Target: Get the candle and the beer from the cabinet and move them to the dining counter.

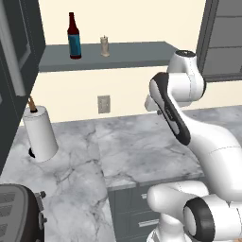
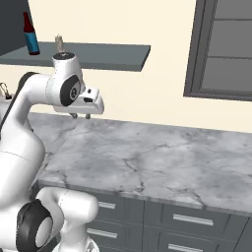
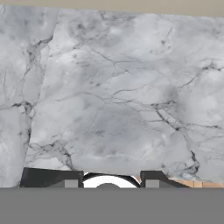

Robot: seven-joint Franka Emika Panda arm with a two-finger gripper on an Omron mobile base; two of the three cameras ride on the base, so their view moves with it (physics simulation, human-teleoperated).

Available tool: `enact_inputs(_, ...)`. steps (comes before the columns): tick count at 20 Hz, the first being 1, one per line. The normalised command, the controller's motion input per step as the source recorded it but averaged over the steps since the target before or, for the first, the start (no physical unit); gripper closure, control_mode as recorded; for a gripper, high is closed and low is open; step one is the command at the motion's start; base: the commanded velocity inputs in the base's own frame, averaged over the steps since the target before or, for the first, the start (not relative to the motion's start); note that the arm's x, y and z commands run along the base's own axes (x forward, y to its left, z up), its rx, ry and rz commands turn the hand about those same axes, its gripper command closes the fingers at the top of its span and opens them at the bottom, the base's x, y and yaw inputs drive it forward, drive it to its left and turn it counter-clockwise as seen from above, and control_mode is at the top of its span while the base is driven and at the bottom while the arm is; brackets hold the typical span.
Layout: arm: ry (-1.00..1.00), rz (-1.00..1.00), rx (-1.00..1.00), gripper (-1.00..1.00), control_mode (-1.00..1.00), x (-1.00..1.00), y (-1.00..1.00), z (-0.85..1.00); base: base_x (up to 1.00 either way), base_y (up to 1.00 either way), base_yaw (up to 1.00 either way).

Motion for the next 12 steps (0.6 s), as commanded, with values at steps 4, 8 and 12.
enact_inputs(4,-0.07,0.00,0.00,-1.00,-1.00,-0.18,0.00,-0.01,0.00,0.00,0.00)
enact_inputs(8,-0.45,0.00,0.00,-1.00,-1.00,-0.30,0.08,-0.01,0.00,0.00,0.00)
enact_inputs(12,-0.54,0.01,0.00,-1.00,-1.00,-0.16,0.23,0.14,0.00,0.00,0.00)
